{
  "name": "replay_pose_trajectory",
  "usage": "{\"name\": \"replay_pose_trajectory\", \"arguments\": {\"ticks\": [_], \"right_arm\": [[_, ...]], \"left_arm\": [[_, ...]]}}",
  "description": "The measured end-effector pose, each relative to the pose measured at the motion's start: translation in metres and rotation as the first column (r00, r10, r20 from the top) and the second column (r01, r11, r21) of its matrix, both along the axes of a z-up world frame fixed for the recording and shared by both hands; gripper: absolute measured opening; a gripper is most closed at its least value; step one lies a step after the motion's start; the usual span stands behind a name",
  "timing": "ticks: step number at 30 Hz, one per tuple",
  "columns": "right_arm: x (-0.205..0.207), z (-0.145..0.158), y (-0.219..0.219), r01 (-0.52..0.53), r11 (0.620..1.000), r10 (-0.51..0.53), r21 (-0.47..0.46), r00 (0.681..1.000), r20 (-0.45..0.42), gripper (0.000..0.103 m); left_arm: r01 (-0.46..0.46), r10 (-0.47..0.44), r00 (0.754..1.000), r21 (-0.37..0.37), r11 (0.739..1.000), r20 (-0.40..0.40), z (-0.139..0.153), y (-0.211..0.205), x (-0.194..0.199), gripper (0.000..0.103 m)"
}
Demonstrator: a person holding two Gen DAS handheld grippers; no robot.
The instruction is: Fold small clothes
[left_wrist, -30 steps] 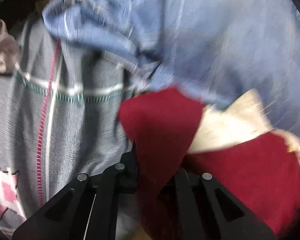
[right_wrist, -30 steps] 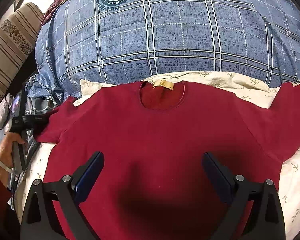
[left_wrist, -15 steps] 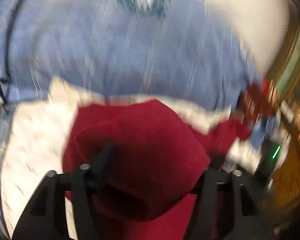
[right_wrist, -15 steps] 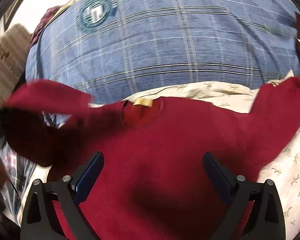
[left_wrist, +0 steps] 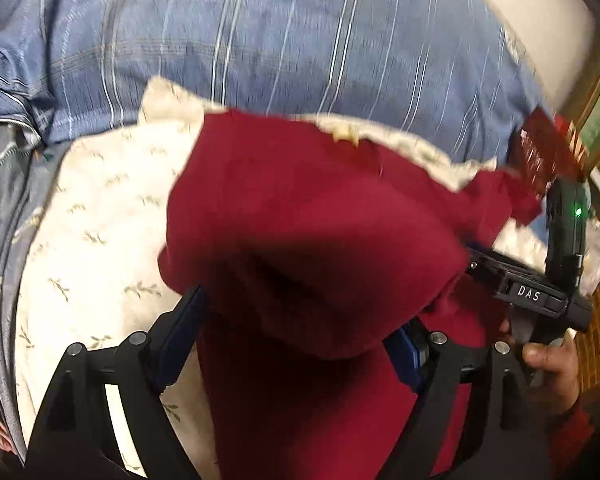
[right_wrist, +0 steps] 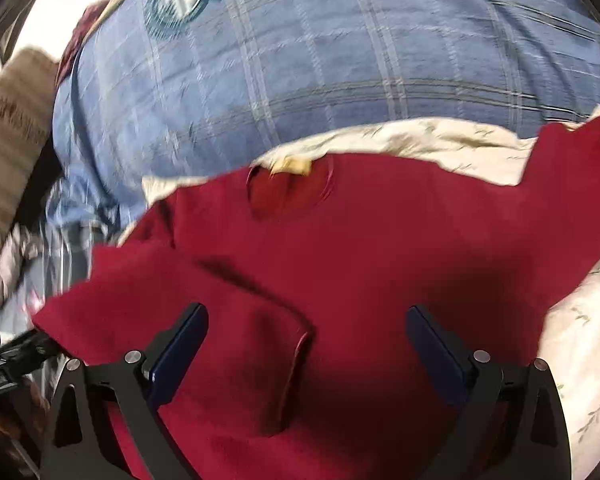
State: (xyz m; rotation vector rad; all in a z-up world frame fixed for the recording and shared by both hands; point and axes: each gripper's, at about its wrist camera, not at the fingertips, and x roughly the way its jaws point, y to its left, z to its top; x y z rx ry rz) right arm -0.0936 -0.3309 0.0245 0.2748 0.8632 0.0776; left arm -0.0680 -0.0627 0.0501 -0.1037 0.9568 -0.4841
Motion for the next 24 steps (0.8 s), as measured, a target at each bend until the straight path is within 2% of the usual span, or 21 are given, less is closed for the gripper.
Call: {"name": "replay_pose_trajectory", "arguments": {"ticks": [3, 5, 7, 8, 9, 11, 14, 16, 18, 19, 21, 24], "right_arm": [[0.006, -0.017, 0.02, -0.038, 0.991, 0.032, -0.132, 0.999, -0.044, 0.095], [0.002, -0.02, 0.033, -0.058, 0.977, 0.056, -0.207, 0.998, -0.016, 0.083], [-0.001, -0.014, 0.045, -0.092, 0.96, 0.1, -0.265, 0.995, 0.018, 0.029], [-0.002, -0.007, 0.049, -0.091, 0.948, 0.105, -0.307, 0.994, 0.029, 0.013], [-0.002, 0.0, 0.048, -0.096, 0.946, 0.114, -0.311, 0.993, 0.039, 0.005], [-0.003, 0.024, 0.036, -0.073, 0.961, 0.1, -0.267, 0.991, 0.088, 0.005], [-0.004, 0.059, 0.01, 0.04, 0.947, 0.027, -0.319, 0.979, 0.203, 0.005], [0.005, 0.067, -0.01, 0.126, 0.922, -0.043, -0.366, 0.973, 0.227, 0.005], [0.014, 0.063, -0.026, 0.206, 0.883, -0.113, -0.421, 0.965, 0.236, 0.005], [0.023, 0.055, -0.036, 0.234, 0.868, -0.149, -0.437, 0.964, 0.22, 0.005], [0.037, 0.037, -0.054, 0.254, 0.861, -0.201, -0.44, 0.966, 0.163, 0.005], [0.06, 0.008, -0.071, 0.221, 0.843, -0.258, -0.49, 0.966, -0.007, 0.017]], "left_arm": [[-0.01, 0.01, 1.0, -0.028, 1.0, 0.012, 0.005, 0.008, 0.0, 0.083], [-0.024, 0.027, 0.999, -0.052, 0.998, 0.048, 0.017, 0.018, -0.002, 0.083], [-0.055, 0.058, 0.995, -0.045, 0.997, 0.08, 0.023, 0.027, -0.002, 0.083], [-0.074, 0.077, 0.994, -0.042, 0.996, 0.083, 0.023, 0.03, -0.001, 0.083], [-0.092, 0.095, 0.992, -0.04, 0.995, 0.081, 0.022, 0.034, 0.001, 0.083], [-0.118, 0.119, 0.991, -0.023, 0.993, 0.068, 0.018, 0.038, 0.005, 0.083], [-0.091, 0.089, 0.993, 0.028, 0.995, 0.073, 0.014, 0.03, 0.005, 0.083], [-0.086, 0.078, 0.994, 0.099, 0.991, 0.08, 0.008, 0.021, 0.006, 0.083], [-0.105, 0.094, 0.992, 0.16, 0.982, 0.079, 0.002, 0.018, 0.009, 0.083], [-0.114, 0.103, 0.992, 0.165, 0.98, 0.073, 0.001, 0.021, 0.01, 0.083], [-0.148, 0.142, 0.989, 0.143, 0.979, 0.051, -0.001, 0.03, 0.015, 0.083], [-0.19, 0.19, 0.982, 0.106, 0.976, 0.01, -0.005, 0.042, 0.021, 0.083]]}}
